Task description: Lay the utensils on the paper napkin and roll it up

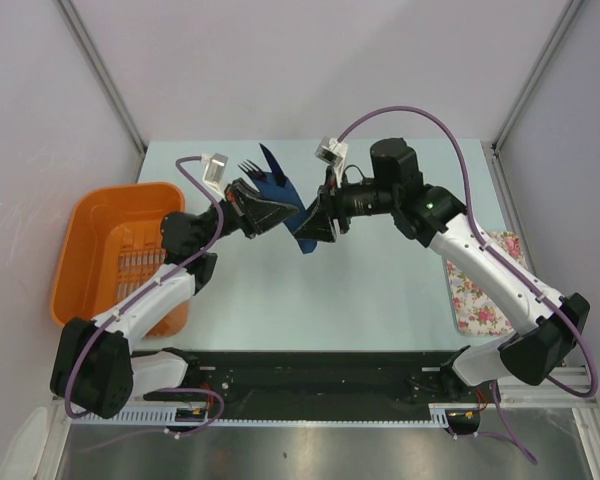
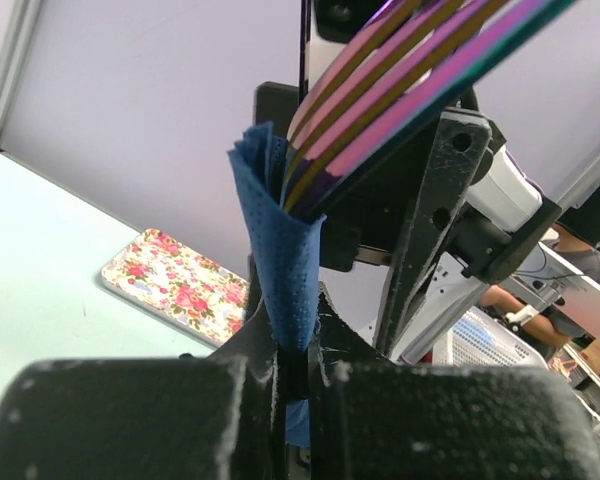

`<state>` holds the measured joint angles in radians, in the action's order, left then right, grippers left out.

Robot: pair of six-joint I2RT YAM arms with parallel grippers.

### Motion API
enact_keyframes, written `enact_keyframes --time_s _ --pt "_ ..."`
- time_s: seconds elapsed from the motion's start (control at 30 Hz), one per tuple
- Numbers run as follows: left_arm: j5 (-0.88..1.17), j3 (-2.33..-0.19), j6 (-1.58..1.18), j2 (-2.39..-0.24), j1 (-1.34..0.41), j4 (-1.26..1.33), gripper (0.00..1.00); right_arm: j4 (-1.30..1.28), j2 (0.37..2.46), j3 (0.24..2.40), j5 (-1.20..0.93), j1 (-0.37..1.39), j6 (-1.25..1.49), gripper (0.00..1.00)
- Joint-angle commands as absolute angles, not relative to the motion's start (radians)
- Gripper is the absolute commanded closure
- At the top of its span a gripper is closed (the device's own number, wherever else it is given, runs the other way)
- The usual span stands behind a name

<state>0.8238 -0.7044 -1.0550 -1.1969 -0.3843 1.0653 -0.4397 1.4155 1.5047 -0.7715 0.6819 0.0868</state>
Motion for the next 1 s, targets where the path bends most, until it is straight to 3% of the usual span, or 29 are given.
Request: enact_keyframes --time_s 0.0,0.3,0.4,0.43,0.57,0.6,0.73,0.8,0.83,0.93,0.97 --pt "0.818 -0.779 -1.081 -1.195 -0.373 1.109 1.0 -0.38 1.42 1.488 -0.822 0.647 0.136 0.37" --pt "0.807 -0.796 -1.077 -1.203 -0.373 1.101 1.0 -0.322 1.43 1.448 -0.879 0.66 0.176 0.38" --pt "0.807 -0.805 -1.071 -1.212 -0.371 1.103 1.0 -0.314 1.428 1.433 -0.905 0.67 0.178 0.56" --pt "0.805 -0.81 -1.069 -1.213 -0.368 1.103 1.0 -0.314 1.425 1.428 -0.916 0.672 0.181 0.68" --pt "0.808 -0.822 -1.066 -1.229 -0.359 1.115 1.0 -0.301 1.425 1.395 -0.959 0.657 0.254 0.96" --pt "0.808 -0.822 -1.066 -1.232 -0.356 1.117 1.0 -0.293 1.427 1.39 -0.969 0.649 0.276 1.0" --pt "0.819 -0.819 -1.06 -1.232 -0.356 1.127 1.0 -0.244 1.439 1.378 -1.023 0.608 0.366 1.0" --pt "0.824 -0.816 -1.058 -1.23 -0.356 1.131 1.0 -0.244 1.448 1.388 -1.041 0.606 0.377 0.93" --pt "0.822 -0.815 -1.058 -1.229 -0.356 1.134 1.0 -0.264 1.448 1.394 -1.04 0.604 0.371 0.75" --pt "0.825 -0.808 -1.06 -1.224 -0.356 1.135 1.0 -0.349 1.451 1.44 -0.983 0.595 0.296 0.39" --pt "0.828 -0.807 -1.058 -1.221 -0.356 1.134 1.0 -0.371 1.454 1.451 -0.964 0.582 0.282 0.36"
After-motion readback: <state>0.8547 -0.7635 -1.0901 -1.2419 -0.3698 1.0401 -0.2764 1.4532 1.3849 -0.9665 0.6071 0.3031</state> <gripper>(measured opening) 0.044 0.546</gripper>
